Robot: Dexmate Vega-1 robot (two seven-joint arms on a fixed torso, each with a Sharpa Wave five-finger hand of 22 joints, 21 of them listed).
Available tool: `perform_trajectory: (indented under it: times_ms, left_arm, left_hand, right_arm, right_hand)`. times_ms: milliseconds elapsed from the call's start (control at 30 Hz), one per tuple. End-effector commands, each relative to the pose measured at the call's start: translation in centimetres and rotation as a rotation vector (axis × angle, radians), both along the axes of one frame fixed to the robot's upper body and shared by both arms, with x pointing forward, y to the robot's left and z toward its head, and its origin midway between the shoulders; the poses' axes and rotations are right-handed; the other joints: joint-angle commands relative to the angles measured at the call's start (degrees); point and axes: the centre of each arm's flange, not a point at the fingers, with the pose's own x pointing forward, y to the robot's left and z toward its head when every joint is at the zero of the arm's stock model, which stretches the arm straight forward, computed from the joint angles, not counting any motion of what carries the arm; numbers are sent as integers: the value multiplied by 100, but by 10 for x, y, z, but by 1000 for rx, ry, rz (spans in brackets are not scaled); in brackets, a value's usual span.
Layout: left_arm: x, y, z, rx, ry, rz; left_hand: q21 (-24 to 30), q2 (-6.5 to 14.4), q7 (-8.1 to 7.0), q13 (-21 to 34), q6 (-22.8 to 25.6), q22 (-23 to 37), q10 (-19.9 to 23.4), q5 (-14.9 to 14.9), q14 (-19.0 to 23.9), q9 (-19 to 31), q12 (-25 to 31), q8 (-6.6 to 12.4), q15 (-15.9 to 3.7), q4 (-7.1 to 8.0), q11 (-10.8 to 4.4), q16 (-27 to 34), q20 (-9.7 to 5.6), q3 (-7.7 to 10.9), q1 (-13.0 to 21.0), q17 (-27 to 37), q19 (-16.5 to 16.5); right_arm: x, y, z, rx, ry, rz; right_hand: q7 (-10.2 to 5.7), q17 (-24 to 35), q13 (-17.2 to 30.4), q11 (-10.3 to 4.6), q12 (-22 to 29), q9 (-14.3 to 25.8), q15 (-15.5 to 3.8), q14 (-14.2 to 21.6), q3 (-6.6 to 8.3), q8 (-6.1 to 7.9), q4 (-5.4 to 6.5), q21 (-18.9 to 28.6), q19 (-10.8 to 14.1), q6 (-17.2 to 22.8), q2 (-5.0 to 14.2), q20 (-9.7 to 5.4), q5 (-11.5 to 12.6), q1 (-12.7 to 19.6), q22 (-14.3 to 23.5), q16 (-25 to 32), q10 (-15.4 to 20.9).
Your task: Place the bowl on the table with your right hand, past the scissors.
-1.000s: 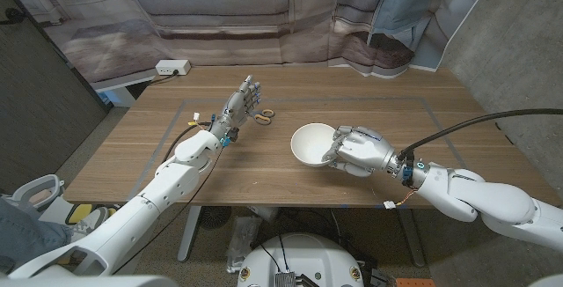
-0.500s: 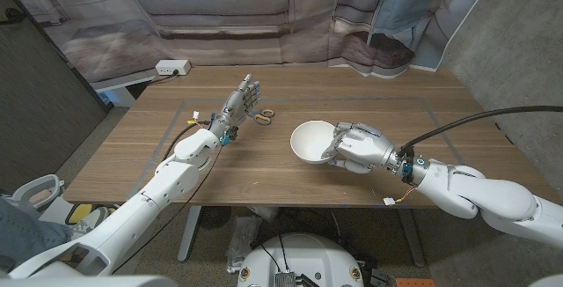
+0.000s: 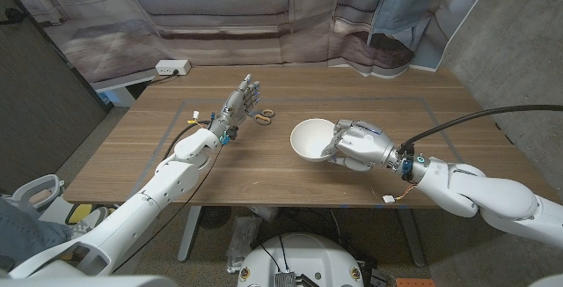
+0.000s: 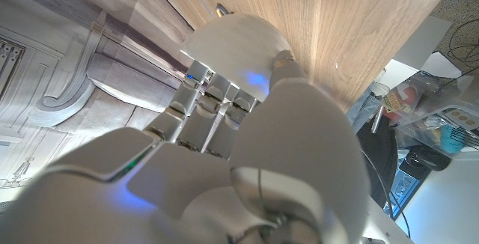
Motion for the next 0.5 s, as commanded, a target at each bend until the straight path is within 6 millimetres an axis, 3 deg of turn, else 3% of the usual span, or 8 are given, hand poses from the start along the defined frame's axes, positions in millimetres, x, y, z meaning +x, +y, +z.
perform_trajectory:
  times_ms: [33, 500]
  left_arm:
    - [-2, -1, -2, -1, -4, -3]
    - [-5, 3, -3, -4, -2, 4]
  left_hand:
    - [-9, 29, 25, 30, 19, 12, -28, -7, -25, 25, -8, -17, 14, 12, 25, 9, -50, -52, 23, 32, -46]
    - [-9, 37, 24, 30, 22, 11, -29, -8, -24, 25, -9, -15, 13, 11, 11, 9, -45, -68, 32, 32, -44]
  right_arm:
    - [2, -1, 5, 24, 8, -20]
    - [12, -3, 12, 53, 20, -44]
  right_hand:
    - [-176, 30, 165, -16, 40, 40, -444, 69, -17, 35, 18, 97, -46, 190, 472, -926, 30, 414, 12, 23, 32]
    - [-172, 64, 163, -12, 43, 52, -443, 153, -33, 36, 36, 250, -98, 180, 470, -919, 28, 413, 6, 47, 33]
